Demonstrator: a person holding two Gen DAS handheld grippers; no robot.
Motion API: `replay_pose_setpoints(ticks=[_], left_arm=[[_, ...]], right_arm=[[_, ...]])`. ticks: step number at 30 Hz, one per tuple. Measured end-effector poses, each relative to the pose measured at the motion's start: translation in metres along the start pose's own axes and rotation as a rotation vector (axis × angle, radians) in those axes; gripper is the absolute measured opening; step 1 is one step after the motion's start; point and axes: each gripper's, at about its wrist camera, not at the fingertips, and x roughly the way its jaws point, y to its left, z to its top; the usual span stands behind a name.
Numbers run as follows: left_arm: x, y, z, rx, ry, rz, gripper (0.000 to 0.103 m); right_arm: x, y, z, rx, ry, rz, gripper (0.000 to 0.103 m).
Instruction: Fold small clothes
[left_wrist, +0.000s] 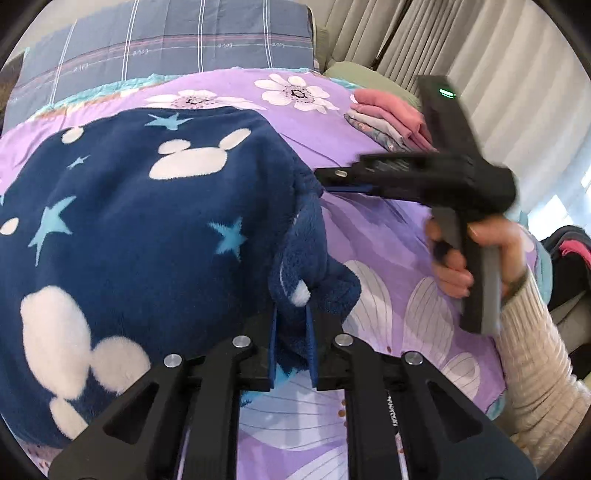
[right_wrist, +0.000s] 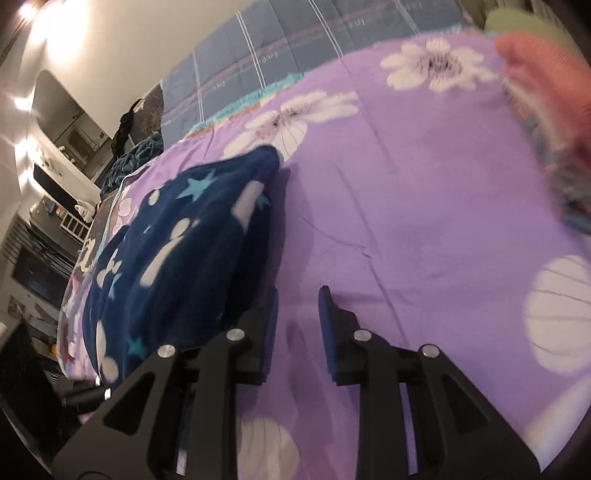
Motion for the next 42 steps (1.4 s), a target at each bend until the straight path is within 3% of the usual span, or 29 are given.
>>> replay_pose_setpoints(ticks=[2, 4, 8, 9, 10, 11, 13, 15, 18, 20, 21, 22, 25, 27, 30, 34, 37, 40, 42], left_arm=[[0.0, -0.008, -0.003, 0.031, -0.01, 0.021, 0.013], [0.0, -0.011, -0.003, 0.039, -0.011, 0.022, 0.013], [-0.004, -0.011, -0.007, 0.037, -0.007, 0.014, 0.013], [-0.004, -0.011, -0.007, 0.037, -0.007, 0.007, 0.013], [-0.004, -0.012, -0.006, 0.044, -0.008, -0.006, 0.013], [-0.004, -0.015, -0.006, 0.054, -0.01, -0.021, 0.013], [-0.001, -0.025, -0.006, 0.082, -0.013, -0.064, 0.013], [0.007, -0.039, -0.007, 0.137, -0.006, -0.105, 0.013], [0.039, -0.053, -0.01, 0.163, 0.043, -0.099, 0.014], [0.047, -0.051, -0.012, 0.151, 0.041, -0.112, 0.015], [0.045, -0.049, -0.012, 0.143, 0.032, -0.126, 0.017], [0.038, -0.044, -0.013, 0.124, 0.022, -0.16, 0.026], [0.006, -0.028, -0.016, 0.108, -0.007, -0.204, 0.048], [-0.022, -0.009, -0.022, 0.111, -0.071, -0.176, 0.05], [-0.064, 0.046, -0.033, 0.0, -0.145, -0.089, 0.05], [-0.126, 0.137, -0.061, -0.203, -0.255, 0.148, 0.05], [-0.167, 0.198, -0.093, -0.345, -0.316, 0.274, 0.05], [-0.189, 0.239, -0.124, -0.433, -0.332, 0.298, 0.044], [-0.193, 0.245, -0.142, -0.454, -0.326, 0.248, 0.044]], right_arm=[[0.01, -0.002, 0.008, 0.049, 0.015, 0.058, 0.026], [0.016, 0.0, 0.014, 0.07, 0.024, 0.1, 0.04], [0.04, 0.017, 0.023, 0.029, 0.096, 0.082, 0.044], [0.044, 0.021, 0.024, 0.032, 0.104, 0.091, 0.041], [0.046, 0.026, 0.026, 0.038, 0.104, 0.112, 0.012], [0.044, 0.03, 0.027, 0.039, 0.087, 0.122, 0.011], [0.028, 0.037, 0.031, 0.036, -0.026, 0.083, 0.009], [0.037, 0.033, 0.035, 0.029, -0.009, 0.031, 0.009], [0.052, 0.022, 0.029, 0.026, 0.023, -0.004, 0.011], [0.042, 0.022, 0.026, -0.016, -0.007, -0.043, 0.023], [0.031, 0.021, 0.026, -0.018, -0.026, -0.082, 0.034], [0.02, 0.02, 0.026, -0.017, -0.045, -0.11, 0.039], [-0.02, 0.021, 0.023, -0.061, -0.105, -0.191, 0.037], [-0.041, 0.026, 0.018, -0.082, -0.127, -0.187, 0.037], [-0.059, 0.047, 0.015, -0.148, -0.154, -0.187, 0.037], [-0.053, 0.108, 0.011, -0.269, -0.15, -0.143, 0.037], [-0.023, 0.175, 0.005, -0.395, -0.105, -0.097, 0.037], [0.011, 0.243, -0.003, -0.507, -0.062, -0.046, 0.043], [0.041, 0.289, -0.01, -0.575, -0.026, -0.025, 0.051]])
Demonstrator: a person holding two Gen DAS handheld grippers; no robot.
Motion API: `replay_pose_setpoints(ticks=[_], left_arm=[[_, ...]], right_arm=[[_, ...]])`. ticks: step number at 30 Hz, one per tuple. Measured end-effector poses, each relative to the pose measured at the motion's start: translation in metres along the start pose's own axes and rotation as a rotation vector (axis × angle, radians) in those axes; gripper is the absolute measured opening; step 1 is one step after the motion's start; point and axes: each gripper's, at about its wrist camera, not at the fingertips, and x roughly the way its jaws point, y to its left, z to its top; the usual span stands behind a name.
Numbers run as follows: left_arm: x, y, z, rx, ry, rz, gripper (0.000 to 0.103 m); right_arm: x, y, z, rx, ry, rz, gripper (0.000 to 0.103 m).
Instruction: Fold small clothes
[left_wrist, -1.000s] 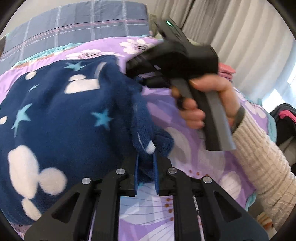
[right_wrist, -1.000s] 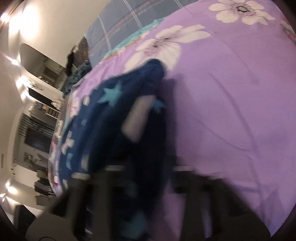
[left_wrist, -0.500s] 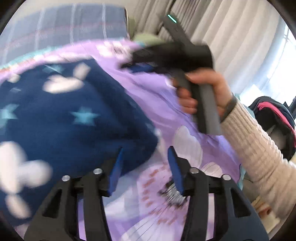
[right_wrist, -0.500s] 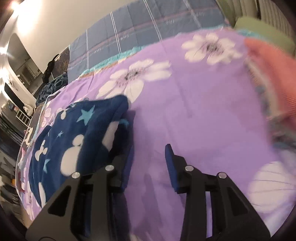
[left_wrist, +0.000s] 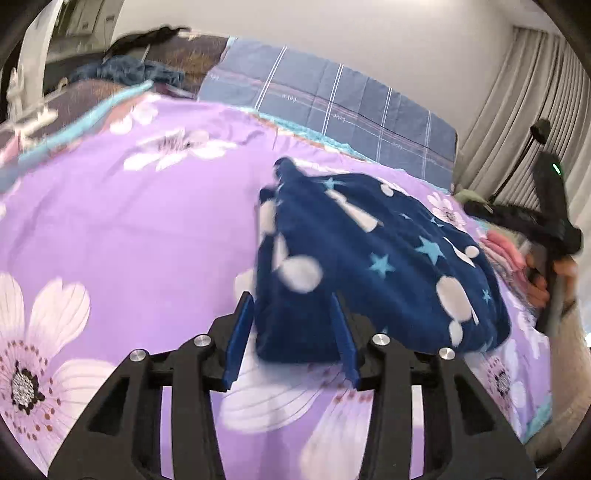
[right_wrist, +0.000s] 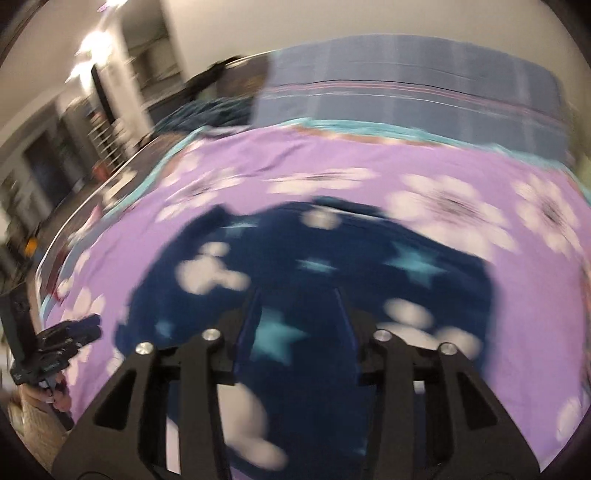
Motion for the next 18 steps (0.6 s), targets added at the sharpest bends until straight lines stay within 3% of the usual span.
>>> replay_pose_setpoints(ticks=[5, 10, 14, 15, 16, 18], left_arm=[[0.015, 0.021, -0.012, -0.012, 0.066, -0.118, 0.045], [0.031, 0.03, -0.001, -0.042, 0.072, -0.221, 0.049], [0.033, 0.027, 0.004, 0.026, 0.065, -0.263, 0.049], [0.034, 0.026, 0.004, 0.041, 0.064, -0.274, 0.047], [0.035, 0.024, 0.004, 0.057, 0.069, -0.297, 0.03], [0.042, 0.019, 0.004, 0.082, 0.09, -0.313, 0.005]], right_arm=[[0.074, 0.079, 0.039, -0.078, 0.119, 0.019, 0.055], [0.155, 0.122, 0.067, -0.109, 0.228, -0.08, 0.062], [0.198, 0.136, 0.077, -0.13, 0.259, -0.178, 0.065], [0.209, 0.138, 0.076, -0.155, 0.269, -0.223, 0.06], [0.217, 0.138, 0.074, -0.166, 0.293, -0.251, 0.017], [0.229, 0.131, 0.072, -0.088, 0.336, -0.233, 0.01]])
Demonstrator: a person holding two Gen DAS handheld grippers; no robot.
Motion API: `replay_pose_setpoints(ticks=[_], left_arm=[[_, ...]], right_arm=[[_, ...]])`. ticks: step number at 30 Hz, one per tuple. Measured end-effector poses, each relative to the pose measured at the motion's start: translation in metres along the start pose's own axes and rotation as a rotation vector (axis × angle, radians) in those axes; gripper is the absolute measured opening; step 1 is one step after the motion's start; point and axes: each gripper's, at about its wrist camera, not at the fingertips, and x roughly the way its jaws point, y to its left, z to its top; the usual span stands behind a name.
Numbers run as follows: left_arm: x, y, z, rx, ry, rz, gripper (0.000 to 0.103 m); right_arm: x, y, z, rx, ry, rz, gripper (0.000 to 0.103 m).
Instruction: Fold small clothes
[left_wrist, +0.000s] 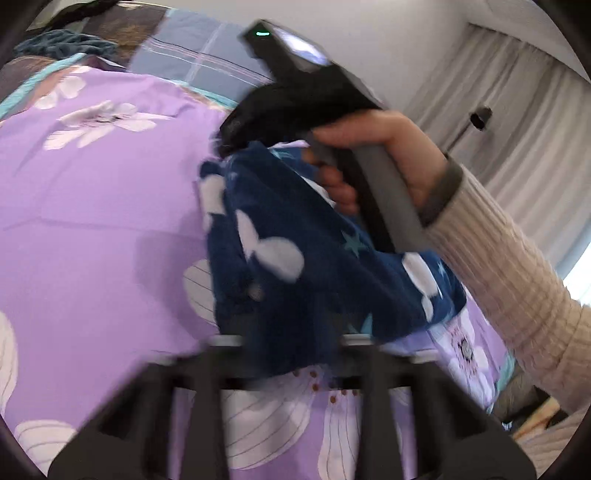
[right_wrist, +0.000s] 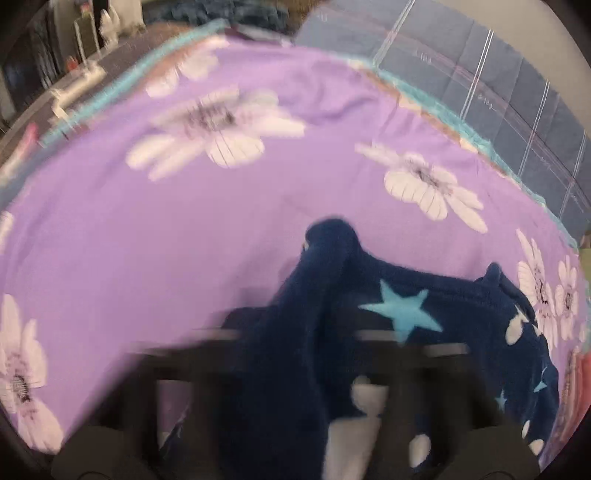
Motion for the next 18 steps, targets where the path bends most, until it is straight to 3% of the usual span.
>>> replay_pose_setpoints(ticks=[3, 6, 9, 11, 12, 15, 16, 18], left_arm=[[-0.018, -0.001, 0.001, 0.0, -0.054, 0.021, 0.004], [-0.056, -0.006, 0.005, 0.036, -0.131, -0.005, 0.001], [-0.064, -0.008, 0.003, 0.059, -0.125, 0.048, 0.0], [-0.05, 0.002, -0.001, 0.026, -0.073, 0.115, 0.0], [-0.044, 0.007, -0.002, -0.001, -0.054, 0.15, 0.0], [-0.044, 0.01, -0.007, -0.038, -0.064, 0.152, 0.0], [-0.048, 0.005, -0.007, -0.026, -0.083, 0.132, 0.001], [-0.053, -0.001, -0.002, -0.003, -0.101, 0.102, 0.009]], right_arm=[[-0.028, -0.001, 0.002, 0.032, -0.123, 0.066, 0.009], [-0.057, 0.0, 0.005, 0.025, -0.202, 0.148, 0.009], [-0.043, 0.008, 0.003, -0.02, -0.183, 0.1, 0.011], [-0.009, 0.01, 0.0, -0.05, -0.101, 0.02, 0.02], [0.009, 0.008, -0.005, -0.039, -0.07, -0.021, 0.035], [-0.005, -0.01, -0.017, 0.043, -0.14, 0.07, 0.043], [-0.013, -0.016, -0.02, 0.061, -0.158, 0.084, 0.052], [-0.047, -0.033, -0.034, 0.109, -0.244, 0.113, 0.059]])
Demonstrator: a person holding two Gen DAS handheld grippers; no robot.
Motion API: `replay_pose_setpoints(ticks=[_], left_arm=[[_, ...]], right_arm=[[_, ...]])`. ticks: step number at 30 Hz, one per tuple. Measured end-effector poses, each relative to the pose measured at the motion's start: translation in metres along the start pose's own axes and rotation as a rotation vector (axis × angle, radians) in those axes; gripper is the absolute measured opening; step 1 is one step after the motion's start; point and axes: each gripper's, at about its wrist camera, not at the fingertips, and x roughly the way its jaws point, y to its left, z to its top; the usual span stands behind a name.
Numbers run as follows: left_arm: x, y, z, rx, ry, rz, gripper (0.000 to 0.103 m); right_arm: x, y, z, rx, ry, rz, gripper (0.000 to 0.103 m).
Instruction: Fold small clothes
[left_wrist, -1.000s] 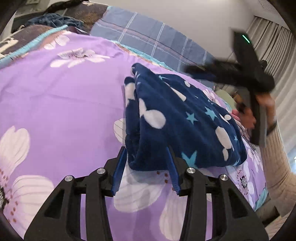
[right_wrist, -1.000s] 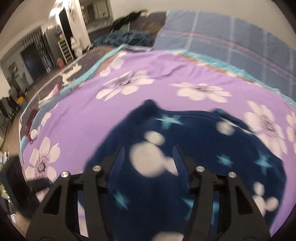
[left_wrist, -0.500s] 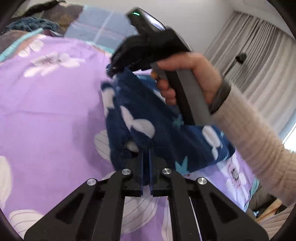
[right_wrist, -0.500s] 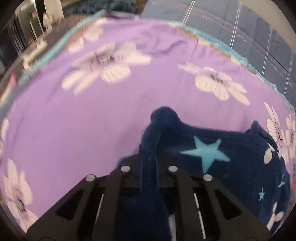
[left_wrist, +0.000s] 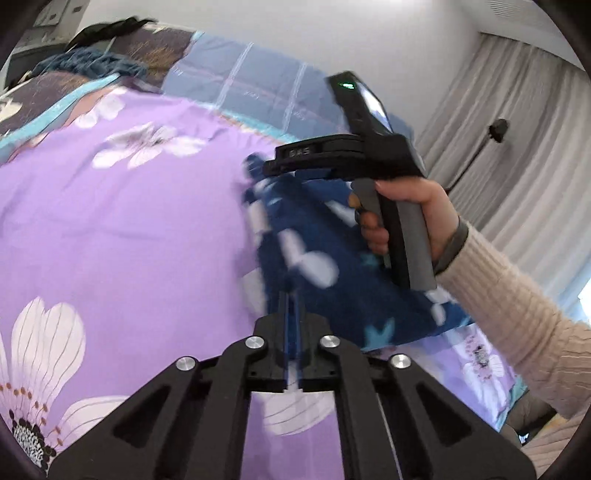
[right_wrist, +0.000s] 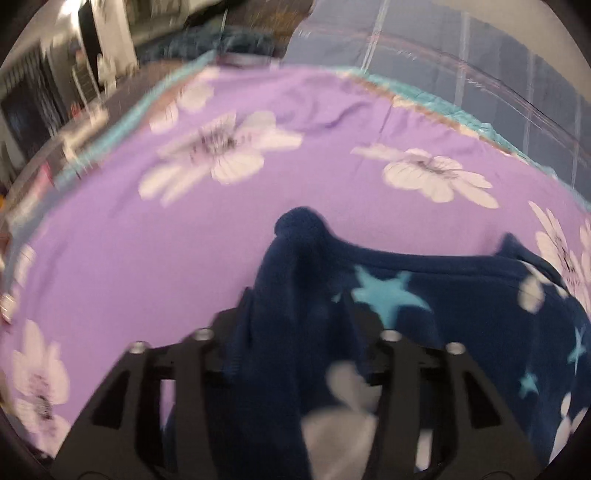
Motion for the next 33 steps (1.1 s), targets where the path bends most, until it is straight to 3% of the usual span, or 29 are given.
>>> replay_pose_setpoints(ticks=[3, 4, 7, 8, 9, 11, 14, 15, 16, 19, 24, 25, 29, 31, 33], left_arm=[[0.007, -0.017, 0.008, 0.037, -0.008, -0.029, 0.033], [0.016, -0.021, 0.008, 0.056, 0.003, -0.028, 0.036], [0.048, -0.021, 0.0, 0.087, 0.084, 0.085, 0.037], [0.062, -0.018, -0.007, 0.101, 0.131, 0.161, 0.039], [0.071, -0.013, -0.015, 0.093, 0.163, 0.188, 0.047], [0.067, -0.008, -0.013, 0.053, 0.157, 0.159, 0.047], [0.061, -0.007, -0.014, 0.051, 0.164, 0.181, 0.047], [0.059, -0.01, -0.015, 0.062, 0.162, 0.195, 0.047], [0.056, -0.016, -0.014, 0.079, 0.156, 0.214, 0.046], [0.043, -0.035, -0.002, 0.125, 0.098, 0.269, 0.044], [0.028, -0.07, 0.019, 0.186, 0.002, 0.226, 0.043], [0.03, -0.077, 0.022, 0.204, 0.0, 0.23, 0.043], [0.059, -0.081, 0.049, 0.22, 0.026, 0.263, 0.043], [0.076, -0.059, 0.079, 0.123, 0.02, 0.256, 0.047], [0.091, -0.038, 0.104, 0.045, 0.039, 0.224, 0.052]], right_arm=[[-0.054, -0.015, -0.017, -0.001, -0.091, -0.034, 0.06], [-0.068, -0.023, -0.026, -0.004, -0.118, -0.05, 0.062], [-0.105, -0.055, -0.068, 0.015, -0.184, -0.139, 0.063], [-0.114, -0.068, -0.083, 0.034, -0.194, -0.179, 0.063], [-0.125, -0.087, -0.102, 0.068, -0.203, -0.235, 0.062], [-0.141, -0.136, -0.142, 0.18, -0.2, -0.341, 0.062], [-0.145, -0.204, -0.194, 0.331, -0.132, -0.53, 0.057], [-0.147, -0.231, -0.216, 0.396, -0.11, -0.565, 0.065], [-0.153, -0.248, -0.232, 0.459, -0.118, -0.515, 0.073], [-0.172, -0.265, -0.249, 0.579, -0.158, -0.375, 0.071], [-0.196, -0.265, -0.237, 0.56, -0.223, -0.287, 0.045], [-0.2, -0.267, -0.232, 0.551, -0.237, -0.263, 0.044], [-0.184, -0.292, -0.187, 0.522, -0.227, -0.199, 0.046], [-0.174, -0.311, -0.168, 0.527, -0.208, -0.171, 0.06], [-0.151, -0.331, -0.144, 0.524, -0.138, -0.134, 0.063]])
